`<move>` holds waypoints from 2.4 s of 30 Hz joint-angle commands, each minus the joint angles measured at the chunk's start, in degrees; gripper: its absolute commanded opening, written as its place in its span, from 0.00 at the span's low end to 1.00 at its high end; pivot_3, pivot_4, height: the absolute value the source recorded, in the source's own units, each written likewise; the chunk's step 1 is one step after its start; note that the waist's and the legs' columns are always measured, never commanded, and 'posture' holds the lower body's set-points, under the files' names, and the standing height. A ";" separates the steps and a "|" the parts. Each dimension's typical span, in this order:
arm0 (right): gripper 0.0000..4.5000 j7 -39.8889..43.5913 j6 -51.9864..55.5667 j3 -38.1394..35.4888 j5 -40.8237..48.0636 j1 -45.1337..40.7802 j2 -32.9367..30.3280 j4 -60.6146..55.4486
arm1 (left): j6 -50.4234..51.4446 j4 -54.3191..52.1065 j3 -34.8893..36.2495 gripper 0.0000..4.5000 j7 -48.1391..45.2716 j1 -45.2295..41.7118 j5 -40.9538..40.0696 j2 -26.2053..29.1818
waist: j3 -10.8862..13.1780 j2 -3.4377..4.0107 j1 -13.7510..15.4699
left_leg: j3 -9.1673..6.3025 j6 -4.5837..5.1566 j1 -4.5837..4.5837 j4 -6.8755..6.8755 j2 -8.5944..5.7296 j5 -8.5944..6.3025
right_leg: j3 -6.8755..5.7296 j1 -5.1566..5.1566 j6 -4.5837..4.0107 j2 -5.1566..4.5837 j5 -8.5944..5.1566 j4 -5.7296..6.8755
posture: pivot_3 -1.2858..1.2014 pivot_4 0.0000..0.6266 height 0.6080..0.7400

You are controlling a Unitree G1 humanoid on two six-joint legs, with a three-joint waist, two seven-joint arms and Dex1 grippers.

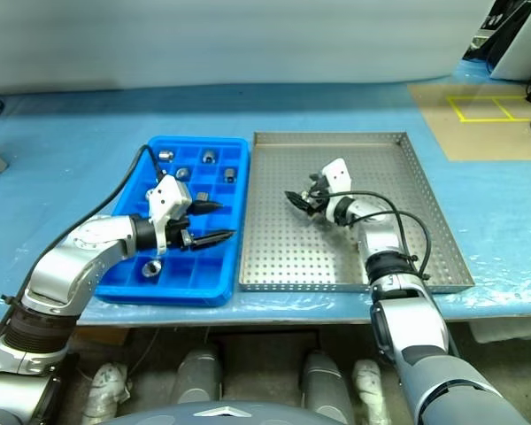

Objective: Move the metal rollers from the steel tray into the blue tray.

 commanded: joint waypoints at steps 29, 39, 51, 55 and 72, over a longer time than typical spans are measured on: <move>0.99 -0.39 2.85 0.68 -1.48 2.82 1.64 -1.80 | -1.24 -0.23 -1.74 0.81 -0.19 -1.19 1.16 -1.15 | -0.34 -0.42 -0.13 | 0.01 0.08 0.92 -0.37 0.03 -0.07 | 0.03 0.78 -0.10 0.00 -0.11 -0.19 | 0.56 0.24 1.00; 0.99 8.09 14.98 -2.57 10.74 5.15 1.33 -24.97 | -1.58 -0.09 -2.09 0.81 0.02 -0.68 1.33 -1.66 | -0.11 -0.10 -0.08 | 0.03 -0.15 0.06 -0.44 0.02 0.09 | 0.06 -0.12 -0.09 0.10 -0.08 -0.14 | 0.56 0.24 1.00; 0.99 9.99 18.20 -1.56 10.90 10.35 -4.85 -28.70 | 0.33 -2.21 -2.22 0.81 1.12 -0.77 0.81 -2.16 | -0.10 -0.10 -0.02 | 0.03 -0.18 0.09 -0.49 0.01 0.09 | 0.07 -0.10 -0.09 0.08 -0.08 -0.15 | 0.56 0.24 1.00; 0.99 14.65 23.82 -0.54 14.56 14.94 -7.87 -37.28 | 1.18 -2.80 -1.97 0.81 1.07 -0.79 0.52 -1.75 | -0.08 -0.07 0.11 | 0.03 -0.17 0.07 -0.47 0.00 0.09 | 0.07 -0.09 -0.09 0.09 -0.08 -0.16 | 0.55 0.24 1.00; 0.99 10.76 15.41 5.96 7.65 20.52 -5.29 -35.09 | 1.75 -1.66 -2.76 0.81 0.63 -2.46 0.97 -1.88 | -0.08 -0.06 -0.10 | 0.03 -0.25 0.28 -0.43 0.00 0.15 | 0.11 0.05 -0.09 0.03 -0.09 -0.15 | 0.55 0.24 1.00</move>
